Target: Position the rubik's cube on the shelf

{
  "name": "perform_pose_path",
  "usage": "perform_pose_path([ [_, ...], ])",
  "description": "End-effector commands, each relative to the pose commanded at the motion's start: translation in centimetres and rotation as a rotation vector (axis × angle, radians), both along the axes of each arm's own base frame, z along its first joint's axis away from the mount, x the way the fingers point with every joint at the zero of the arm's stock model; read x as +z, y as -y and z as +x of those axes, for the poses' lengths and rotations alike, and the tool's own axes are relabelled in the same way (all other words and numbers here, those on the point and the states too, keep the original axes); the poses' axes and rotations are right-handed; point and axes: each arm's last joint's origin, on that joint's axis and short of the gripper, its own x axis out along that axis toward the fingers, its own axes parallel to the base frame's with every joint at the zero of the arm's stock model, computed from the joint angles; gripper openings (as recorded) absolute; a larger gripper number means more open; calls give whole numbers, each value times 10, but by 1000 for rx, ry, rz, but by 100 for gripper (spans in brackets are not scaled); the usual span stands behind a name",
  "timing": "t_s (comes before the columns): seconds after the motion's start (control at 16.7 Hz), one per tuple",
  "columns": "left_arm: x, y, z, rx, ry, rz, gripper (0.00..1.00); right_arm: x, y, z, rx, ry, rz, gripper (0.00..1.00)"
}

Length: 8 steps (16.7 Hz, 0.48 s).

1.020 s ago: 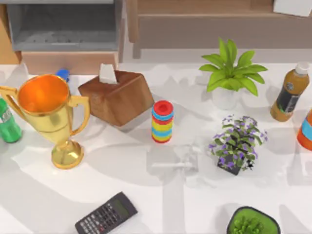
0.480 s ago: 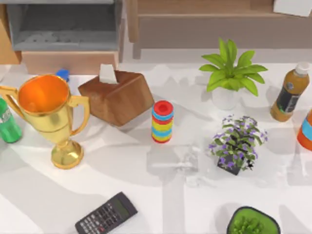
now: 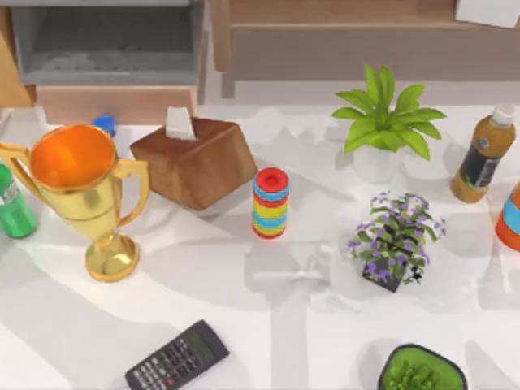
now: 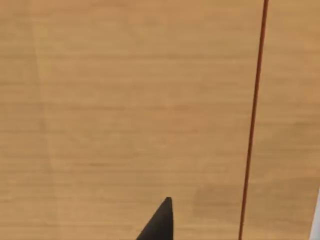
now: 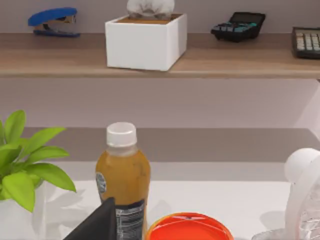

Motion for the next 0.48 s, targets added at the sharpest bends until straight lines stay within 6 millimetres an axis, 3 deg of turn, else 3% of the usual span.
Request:
perform_pose_path([
  [0.36,0,0,0,0,0,0,2,0,0,0,0,0,0,100],
  [0.48,0,0,0,0,0,0,0,0,0,0,0,0,0,100],
])
